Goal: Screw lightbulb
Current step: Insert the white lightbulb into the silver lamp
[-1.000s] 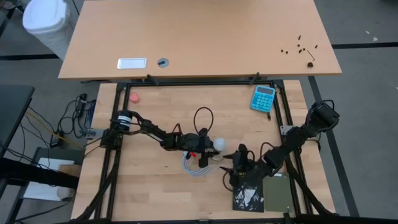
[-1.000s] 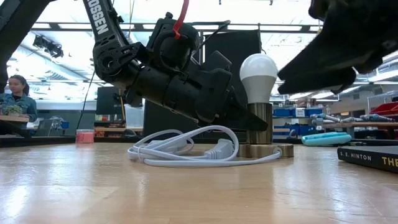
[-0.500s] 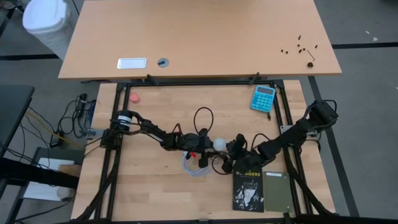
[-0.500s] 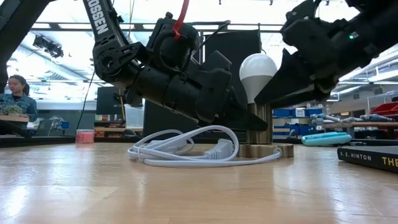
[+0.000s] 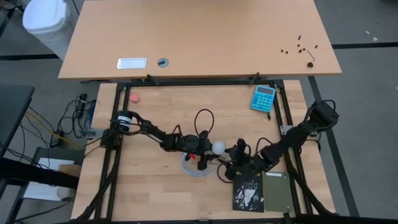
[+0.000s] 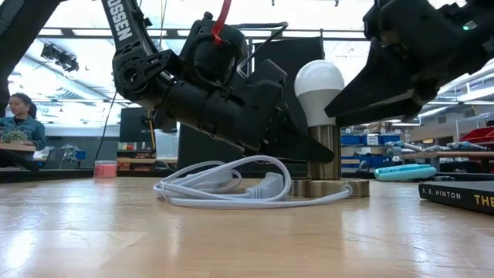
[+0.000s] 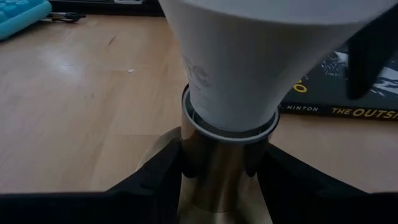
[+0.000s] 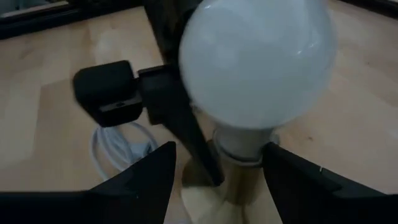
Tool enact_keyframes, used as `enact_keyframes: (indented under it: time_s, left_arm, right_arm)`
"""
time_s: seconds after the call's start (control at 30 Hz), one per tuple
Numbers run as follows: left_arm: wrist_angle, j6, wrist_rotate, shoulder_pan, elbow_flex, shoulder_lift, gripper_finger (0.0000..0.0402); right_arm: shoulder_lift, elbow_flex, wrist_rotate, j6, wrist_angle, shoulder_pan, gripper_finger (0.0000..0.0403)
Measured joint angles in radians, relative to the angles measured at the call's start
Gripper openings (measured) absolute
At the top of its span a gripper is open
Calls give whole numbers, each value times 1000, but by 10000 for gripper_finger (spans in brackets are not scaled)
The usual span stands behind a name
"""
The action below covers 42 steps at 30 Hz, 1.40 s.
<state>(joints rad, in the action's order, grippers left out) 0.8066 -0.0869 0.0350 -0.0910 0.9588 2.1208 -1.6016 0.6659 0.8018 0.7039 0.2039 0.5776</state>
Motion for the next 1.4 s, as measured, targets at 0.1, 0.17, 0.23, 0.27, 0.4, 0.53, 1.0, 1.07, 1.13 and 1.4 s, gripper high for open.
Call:
enact_keyframes:
  time_s: [0.1,0.17,0.23,0.27,0.4,0.53,1.0,1.07,1.13,1.4]
  left_arm:
    - [-7,-7,24,2,3,0,184]
    - [-9,-10,36,8,3,0,184]
    - [-8,-11,41,9,3,0,184]
    - [-8,-10,42,9,2,0,184]
    - [-6,-10,39,8,2,0,184]
    - [-6,-6,32,8,1,0,184]
    - [-7,-1,9,4,0,0,184]
    - [-7,-1,4,4,0,0,184]
    - [-7,-1,2,4,0,0,184]
    - [-6,-12,27,6,0,1,184]
  right_arm:
    - [0,3,-41,14,21,26,245]
    - [0,4,-72,1,44,47,245]
    - [0,4,-77,-33,67,70,245]
    - [0,4,-49,-34,65,79,245]
    - [0,3,104,40,-32,77,245]
    - [0,3,115,84,-83,14,245]
    - [0,2,38,-12,-10,-40,245]
    - [0,2,37,8,-10,-22,245]
    - [0,2,24,28,-8,-1,245]
    - [0,3,31,-3,29,63,245]
